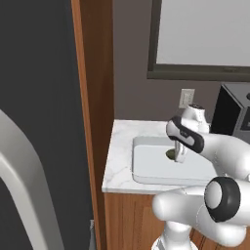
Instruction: Pick the tangerine and kiwi from the fridge and place them inside the tupperware on the counter.
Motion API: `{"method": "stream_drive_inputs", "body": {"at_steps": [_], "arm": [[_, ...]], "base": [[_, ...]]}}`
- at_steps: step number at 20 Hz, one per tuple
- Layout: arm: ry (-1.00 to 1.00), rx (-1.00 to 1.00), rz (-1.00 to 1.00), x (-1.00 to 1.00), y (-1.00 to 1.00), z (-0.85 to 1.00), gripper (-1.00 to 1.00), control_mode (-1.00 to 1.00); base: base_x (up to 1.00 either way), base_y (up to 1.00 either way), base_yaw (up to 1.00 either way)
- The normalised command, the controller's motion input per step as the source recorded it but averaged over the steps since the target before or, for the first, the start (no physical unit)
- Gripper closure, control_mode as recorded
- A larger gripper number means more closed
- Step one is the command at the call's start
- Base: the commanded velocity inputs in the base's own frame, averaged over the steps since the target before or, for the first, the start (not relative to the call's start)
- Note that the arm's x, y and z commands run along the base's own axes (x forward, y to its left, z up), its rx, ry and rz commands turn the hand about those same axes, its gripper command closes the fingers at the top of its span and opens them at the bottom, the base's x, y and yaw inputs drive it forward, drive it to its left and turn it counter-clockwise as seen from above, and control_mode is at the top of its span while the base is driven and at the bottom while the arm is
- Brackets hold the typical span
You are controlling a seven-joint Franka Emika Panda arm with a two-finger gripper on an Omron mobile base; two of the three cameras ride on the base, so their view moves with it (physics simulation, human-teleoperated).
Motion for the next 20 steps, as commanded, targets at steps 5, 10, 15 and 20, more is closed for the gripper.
{"method": "stream_drive_inputs", "body": {"at_steps": [5,10,15,20], "arm": [[0.00,0.00,0.00,0.36,0.00,-0.43,1.00,-1.00],[0.00,0.00,0.00,0.26,0.04,-0.41,1.00,-1.00],[0.00,0.00,0.00,0.15,0.07,-0.40,1.00,-1.00],[0.00,0.00,-0.02,0.10,0.08,-0.37,-1.00,-1.00]], "base": [[0.00,0.00,0.00],[0.00,0.00,0.00],[0.00,0.00,0.00],[0.00,0.00,0.00]]}}
